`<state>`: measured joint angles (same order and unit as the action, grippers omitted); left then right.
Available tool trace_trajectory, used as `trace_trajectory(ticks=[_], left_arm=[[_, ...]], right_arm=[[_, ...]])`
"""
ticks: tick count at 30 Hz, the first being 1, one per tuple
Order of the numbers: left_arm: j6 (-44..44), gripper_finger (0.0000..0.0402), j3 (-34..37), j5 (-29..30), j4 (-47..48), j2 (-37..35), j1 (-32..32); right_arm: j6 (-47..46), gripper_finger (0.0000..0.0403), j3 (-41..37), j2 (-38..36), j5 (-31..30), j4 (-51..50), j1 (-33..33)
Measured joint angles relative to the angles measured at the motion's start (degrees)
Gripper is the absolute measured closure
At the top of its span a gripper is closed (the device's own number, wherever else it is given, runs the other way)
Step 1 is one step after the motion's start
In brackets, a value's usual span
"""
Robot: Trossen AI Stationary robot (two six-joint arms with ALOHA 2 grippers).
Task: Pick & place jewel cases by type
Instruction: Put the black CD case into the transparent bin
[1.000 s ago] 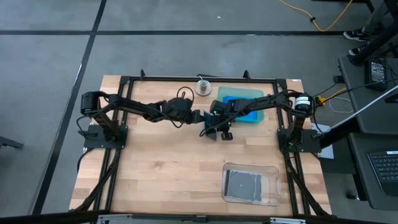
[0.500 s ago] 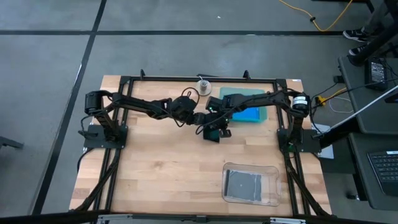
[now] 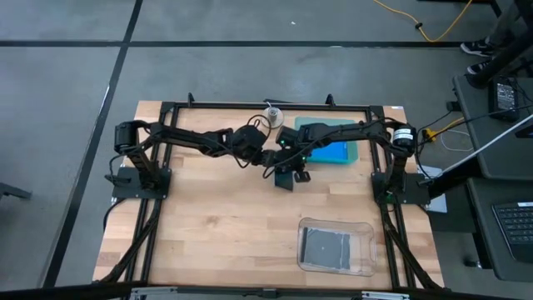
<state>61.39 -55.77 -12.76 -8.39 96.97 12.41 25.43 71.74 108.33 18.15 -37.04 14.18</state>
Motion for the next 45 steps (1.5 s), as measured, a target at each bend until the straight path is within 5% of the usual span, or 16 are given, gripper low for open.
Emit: trace_trajectory(ticks=[12,27,45], left_arm=[[-3.59,0.0221,-2.07,-2.42,6.71,-1.49,0.17],[-14.27,0.0252,-2.64,-2.33,19.48,-6.99,-0.47],[-16.73,0.0247,2.96,2.12,29.73,-6.71,-2.29]], right_arm=[[-2.08,0.0393,0.01,0.05,3.94,4.82,-0.16],[-13.34,0.0393,-4.77,0.81,5.96,26.56,-4.42],[-13.0,0.0393,-5.32,0.88,0.8,21.52,-4.79]])
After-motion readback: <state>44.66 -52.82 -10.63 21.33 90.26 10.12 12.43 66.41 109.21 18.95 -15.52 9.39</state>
